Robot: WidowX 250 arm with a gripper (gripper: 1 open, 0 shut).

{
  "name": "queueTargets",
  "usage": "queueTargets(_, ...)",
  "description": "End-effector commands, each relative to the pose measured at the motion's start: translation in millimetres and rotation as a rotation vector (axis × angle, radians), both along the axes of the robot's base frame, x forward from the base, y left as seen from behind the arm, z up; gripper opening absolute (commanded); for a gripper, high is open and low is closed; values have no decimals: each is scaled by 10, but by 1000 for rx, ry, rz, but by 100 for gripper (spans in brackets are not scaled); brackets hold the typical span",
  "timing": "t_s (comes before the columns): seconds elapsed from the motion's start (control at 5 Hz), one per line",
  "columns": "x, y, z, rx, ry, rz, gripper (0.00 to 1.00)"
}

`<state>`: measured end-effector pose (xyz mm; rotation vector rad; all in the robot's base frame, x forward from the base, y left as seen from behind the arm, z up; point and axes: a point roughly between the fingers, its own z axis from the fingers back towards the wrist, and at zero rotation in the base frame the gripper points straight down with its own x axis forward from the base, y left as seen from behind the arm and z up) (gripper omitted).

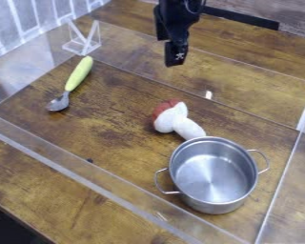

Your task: Remove the mushroom from the silver pot and put it on the table

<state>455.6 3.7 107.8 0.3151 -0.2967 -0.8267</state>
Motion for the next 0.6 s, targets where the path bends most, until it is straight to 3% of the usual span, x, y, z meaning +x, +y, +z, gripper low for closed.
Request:
queueTargets(0.0, -9, 46, 483, -3, -128, 1, 100)
queueTargets(0.4, -9, 44, 518, 0, -149, -11, 100)
